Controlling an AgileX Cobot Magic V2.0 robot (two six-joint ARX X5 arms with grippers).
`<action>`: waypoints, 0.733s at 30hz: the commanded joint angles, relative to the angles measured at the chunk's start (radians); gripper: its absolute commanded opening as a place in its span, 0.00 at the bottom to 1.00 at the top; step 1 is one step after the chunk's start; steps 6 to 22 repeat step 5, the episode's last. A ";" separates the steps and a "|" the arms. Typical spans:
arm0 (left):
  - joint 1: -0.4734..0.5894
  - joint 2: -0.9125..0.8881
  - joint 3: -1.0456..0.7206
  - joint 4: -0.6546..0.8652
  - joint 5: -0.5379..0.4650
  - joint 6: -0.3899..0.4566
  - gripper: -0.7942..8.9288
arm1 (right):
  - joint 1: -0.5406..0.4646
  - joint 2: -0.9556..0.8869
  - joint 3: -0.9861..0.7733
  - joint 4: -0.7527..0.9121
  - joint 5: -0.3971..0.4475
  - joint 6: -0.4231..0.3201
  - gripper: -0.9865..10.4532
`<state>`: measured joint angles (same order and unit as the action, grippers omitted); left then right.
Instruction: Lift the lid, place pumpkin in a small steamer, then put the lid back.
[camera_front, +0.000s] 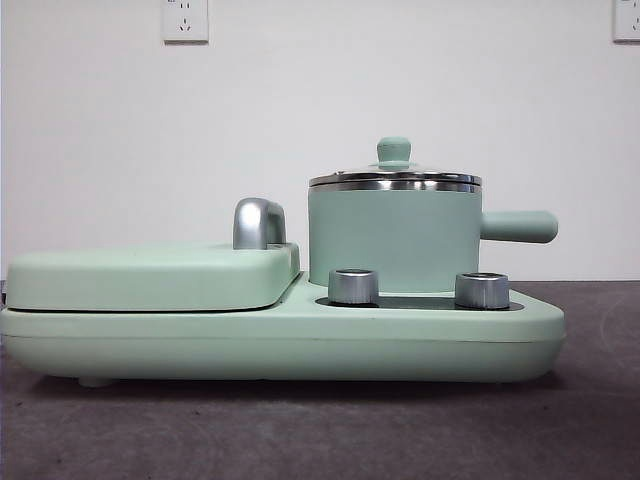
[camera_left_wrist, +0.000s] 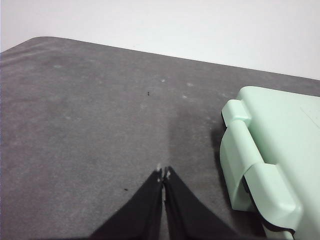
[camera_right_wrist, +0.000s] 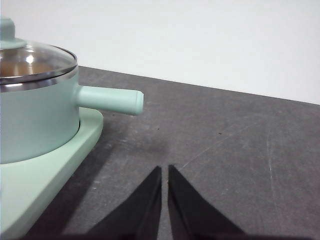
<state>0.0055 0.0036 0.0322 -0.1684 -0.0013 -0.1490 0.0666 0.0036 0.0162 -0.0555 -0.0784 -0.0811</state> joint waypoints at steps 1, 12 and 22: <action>0.000 0.000 -0.020 0.011 -0.001 0.010 0.09 | 0.002 0.000 -0.004 0.011 0.000 0.011 0.10; 0.000 0.000 -0.020 0.011 -0.001 0.010 0.09 | 0.002 0.000 -0.004 0.011 0.000 0.011 0.10; 0.000 0.000 -0.020 0.011 -0.001 0.010 0.09 | 0.002 0.000 -0.004 0.011 0.000 0.011 0.10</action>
